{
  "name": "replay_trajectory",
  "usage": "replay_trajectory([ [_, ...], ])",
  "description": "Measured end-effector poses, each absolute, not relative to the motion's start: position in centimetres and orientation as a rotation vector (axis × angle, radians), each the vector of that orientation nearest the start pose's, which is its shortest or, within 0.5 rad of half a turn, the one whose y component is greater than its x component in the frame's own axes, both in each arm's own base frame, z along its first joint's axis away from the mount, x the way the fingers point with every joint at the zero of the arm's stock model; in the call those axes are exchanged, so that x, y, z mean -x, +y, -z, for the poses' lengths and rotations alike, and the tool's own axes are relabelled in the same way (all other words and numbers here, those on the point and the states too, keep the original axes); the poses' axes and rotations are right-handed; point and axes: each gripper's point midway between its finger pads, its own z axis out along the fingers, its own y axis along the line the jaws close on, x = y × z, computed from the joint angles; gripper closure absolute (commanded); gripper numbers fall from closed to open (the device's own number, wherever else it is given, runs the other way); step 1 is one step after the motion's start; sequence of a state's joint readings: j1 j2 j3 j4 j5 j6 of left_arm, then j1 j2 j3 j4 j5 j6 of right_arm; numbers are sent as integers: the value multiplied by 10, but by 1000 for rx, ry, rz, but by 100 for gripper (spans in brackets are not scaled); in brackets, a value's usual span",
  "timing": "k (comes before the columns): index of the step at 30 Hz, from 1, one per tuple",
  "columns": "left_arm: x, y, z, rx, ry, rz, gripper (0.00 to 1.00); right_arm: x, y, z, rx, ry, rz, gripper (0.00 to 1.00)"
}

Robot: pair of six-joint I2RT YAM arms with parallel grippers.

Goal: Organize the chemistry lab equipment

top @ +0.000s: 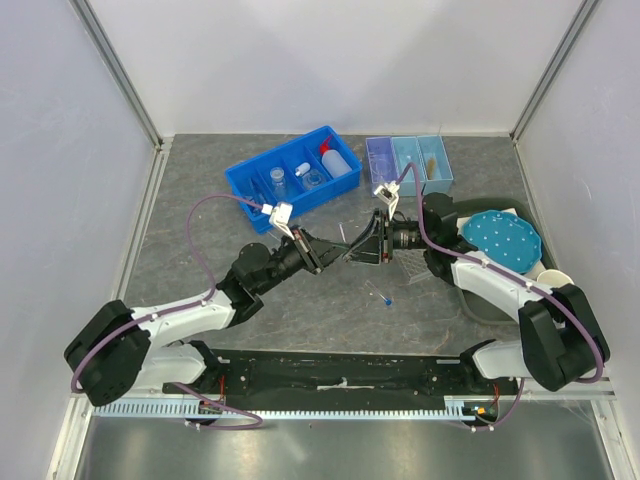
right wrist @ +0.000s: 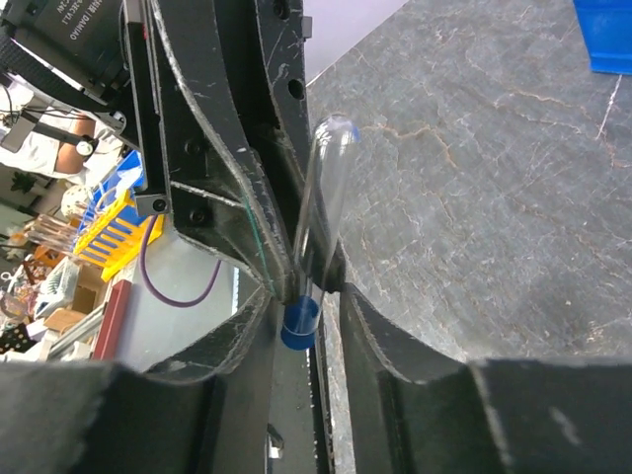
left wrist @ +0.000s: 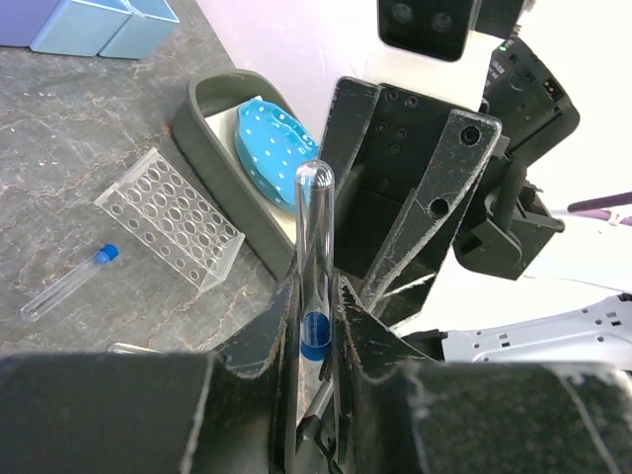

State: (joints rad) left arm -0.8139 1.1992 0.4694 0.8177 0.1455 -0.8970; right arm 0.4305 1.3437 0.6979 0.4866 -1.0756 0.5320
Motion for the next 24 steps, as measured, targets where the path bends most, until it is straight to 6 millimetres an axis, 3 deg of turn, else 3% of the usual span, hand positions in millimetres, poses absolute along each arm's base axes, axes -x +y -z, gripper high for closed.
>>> replay_trajectory([
  [3,-230,-323,-235,-46,1676,1440,84,-224,286,-214,791,1765,-1601,85],
  [5,-231,-323,-234,-41,1680,1434,69,-224,286,-211,786,1778,-1608,87],
  [6,-232,-323,-232,-39,1687,1429,54,-224,286,-209,783,1787,-1610,87],
  [9,-231,-322,-232,-39,1691,1421,34,-224,286,-203,790,1805,-1602,89],
  [12,-227,-317,-238,-52,1690,1408,27,-224,284,-197,807,1821,-1581,90],
  [17,-231,-295,-256,-72,1714,1338,24,-225,282,-190,872,1829,-1513,90],
  [24,-236,-262,-273,-125,1835,1237,17,-215,286,-183,1119,1770,-1372,90],
])
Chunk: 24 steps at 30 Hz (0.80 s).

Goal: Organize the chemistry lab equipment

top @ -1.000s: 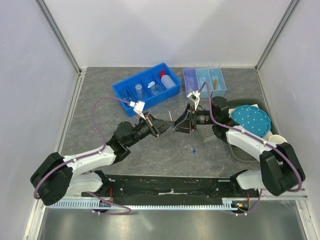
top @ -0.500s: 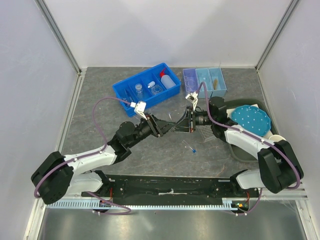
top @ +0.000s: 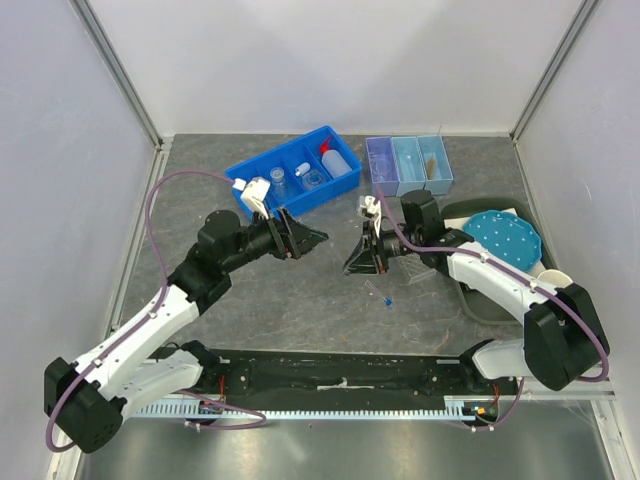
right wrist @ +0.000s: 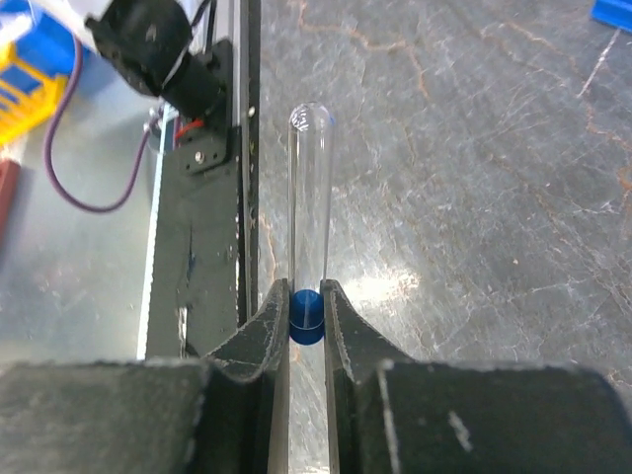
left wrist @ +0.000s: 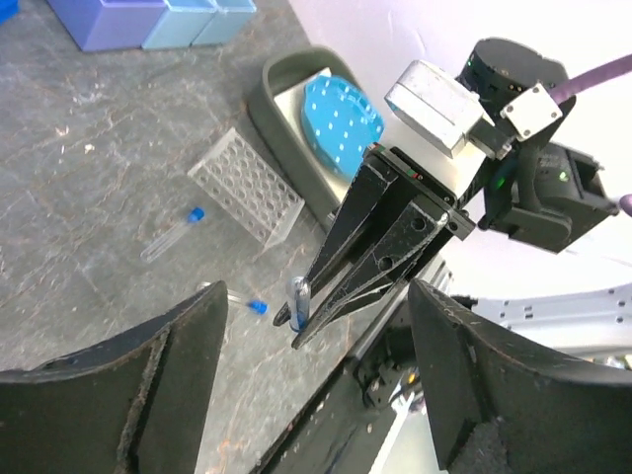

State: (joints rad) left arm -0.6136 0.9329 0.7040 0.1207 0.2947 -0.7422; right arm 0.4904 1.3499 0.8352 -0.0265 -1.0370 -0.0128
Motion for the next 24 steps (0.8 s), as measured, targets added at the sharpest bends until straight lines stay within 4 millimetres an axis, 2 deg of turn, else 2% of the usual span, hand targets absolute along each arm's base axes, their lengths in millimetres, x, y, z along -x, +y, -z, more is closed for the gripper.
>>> replay_trajectory([
  [3,-229,-262,-273,-180,1907,1236,9,-203,286,-174,1219,1753,-1349,90],
  [5,-223,-266,-270,-217,1948,1260,7,-196,285,-168,1266,1750,-1342,90],
  [10,-213,-275,-240,-261,2087,1301,10,-185,282,-158,1346,1739,-1331,89],
  [16,-207,-284,-209,-288,2226,1341,27,-181,280,-154,1380,1732,-1321,89],
  [19,-203,-289,-202,-308,2255,1361,41,-181,279,-153,1386,1733,-1322,89],
  [24,-197,-299,-192,-341,2287,1384,48,-179,280,-153,1397,1731,-1328,88],
])
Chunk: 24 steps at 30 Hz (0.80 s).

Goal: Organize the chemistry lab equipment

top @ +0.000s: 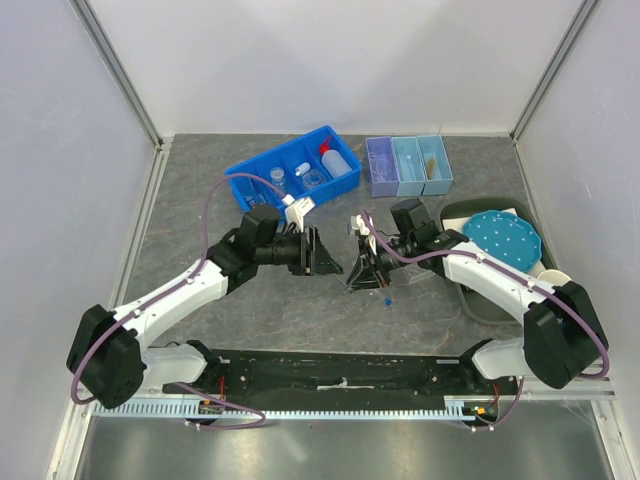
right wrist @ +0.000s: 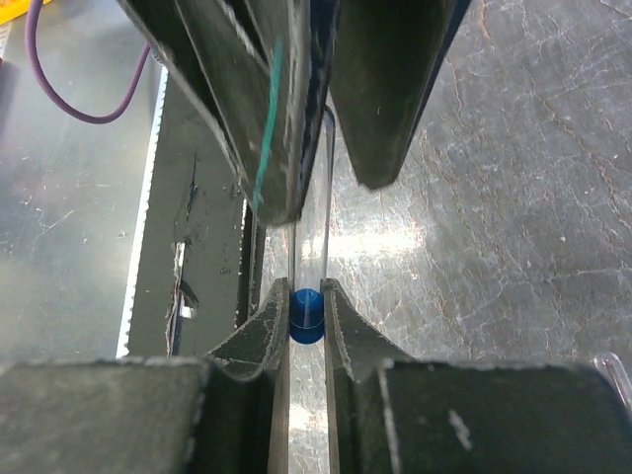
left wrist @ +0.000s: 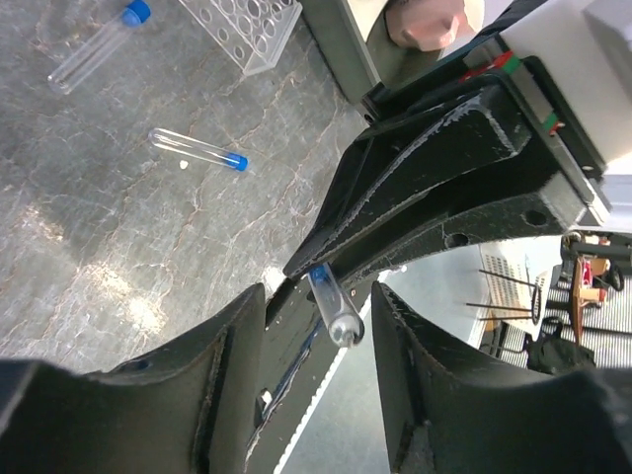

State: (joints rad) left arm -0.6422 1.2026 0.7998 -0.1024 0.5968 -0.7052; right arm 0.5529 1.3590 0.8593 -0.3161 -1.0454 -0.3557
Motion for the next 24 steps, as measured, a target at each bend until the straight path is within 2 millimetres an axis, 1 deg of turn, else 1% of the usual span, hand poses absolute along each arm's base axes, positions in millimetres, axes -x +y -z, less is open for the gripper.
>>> replay_trajectory([
  [1,-196,-301,-190,-348,2298,1388,49,-179,281,-153,1398,1731,-1329,88],
  [5,-192,-306,-182,-366,2330,1394,57,-180,282,-153,1400,1732,-1330,88],
  [7,-190,-307,-181,-371,2336,1394,58,-180,282,-152,1401,1735,-1331,88],
  [13,-190,-308,-182,-373,2333,1392,57,-177,283,-150,1419,1733,-1335,88],
  [18,-193,-307,-180,-362,2348,1354,59,-175,285,-145,1433,1744,-1343,88],
  [22,-194,-308,-183,-386,2345,1304,67,-174,285,-143,1442,1754,-1344,87],
  [24,-193,-309,-185,-404,2340,1293,68,-174,286,-142,1445,1754,-1344,87],
])
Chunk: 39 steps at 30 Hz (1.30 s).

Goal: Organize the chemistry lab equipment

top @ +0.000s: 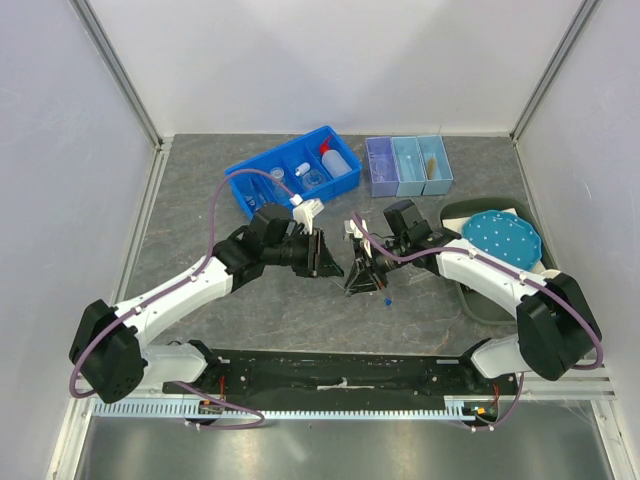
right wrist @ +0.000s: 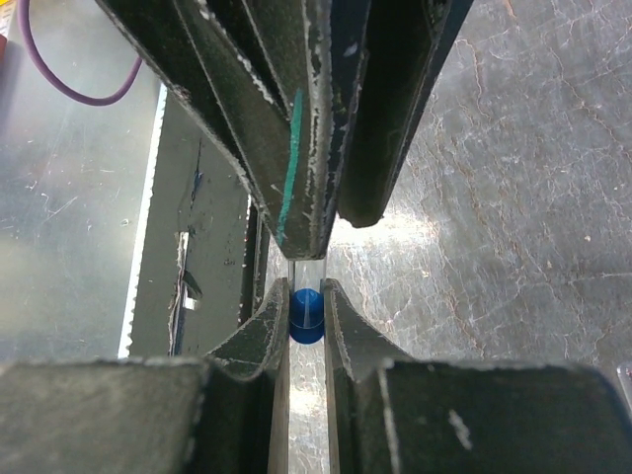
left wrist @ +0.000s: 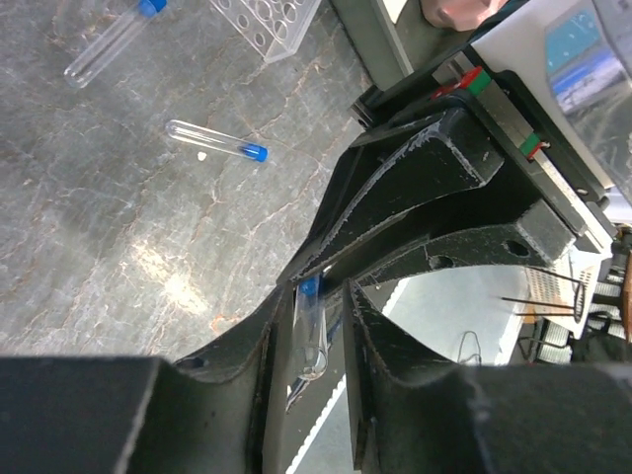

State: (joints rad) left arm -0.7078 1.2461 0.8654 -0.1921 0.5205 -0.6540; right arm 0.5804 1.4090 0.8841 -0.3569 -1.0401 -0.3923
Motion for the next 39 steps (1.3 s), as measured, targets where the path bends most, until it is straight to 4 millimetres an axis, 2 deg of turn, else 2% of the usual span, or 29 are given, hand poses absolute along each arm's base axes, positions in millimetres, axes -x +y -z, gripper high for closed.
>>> replay_trajectory([
  [8,-186,-306,-178,-459,2367,1231,69,-174,285,-142,1448,1756,-1340,87],
  [12,-186,-305,-177,-474,2373,1207,87,-174,285,-142,1449,1761,-1341,85],
  [14,-186,-305,-179,-478,2369,1206,91,-175,285,-142,1453,1753,-1332,82],
  [15,-187,-305,-180,-480,2365,1204,92,-175,285,-142,1455,1750,-1330,79],
  [18,-187,-304,-181,-475,2359,1199,96,-176,285,-144,1461,1742,-1325,65],
  [19,-188,-304,-182,-471,2352,1194,97,-177,286,-145,1462,1740,-1322,54],
  [21,-190,-302,-185,-453,2335,1184,97,-178,286,-149,1457,1734,-1331,45],
  [22,-190,-300,-186,-437,2321,1182,98,-179,285,-151,1449,1731,-1339,38],
  [26,-186,-292,-185,-351,2270,1206,98,-188,277,-166,1364,1728,-1396,29],
  [30,-182,-286,-187,-230,2200,1274,98,-203,271,-196,1208,1672,-1441,22],
  [34,-186,-284,-202,-123,2071,1358,98,-210,264,-220,1032,1634,-1482,15],
  [39,-196,-284,-235,-43,1898,1436,98,-220,260,-241,821,1623,-1551,18],
])
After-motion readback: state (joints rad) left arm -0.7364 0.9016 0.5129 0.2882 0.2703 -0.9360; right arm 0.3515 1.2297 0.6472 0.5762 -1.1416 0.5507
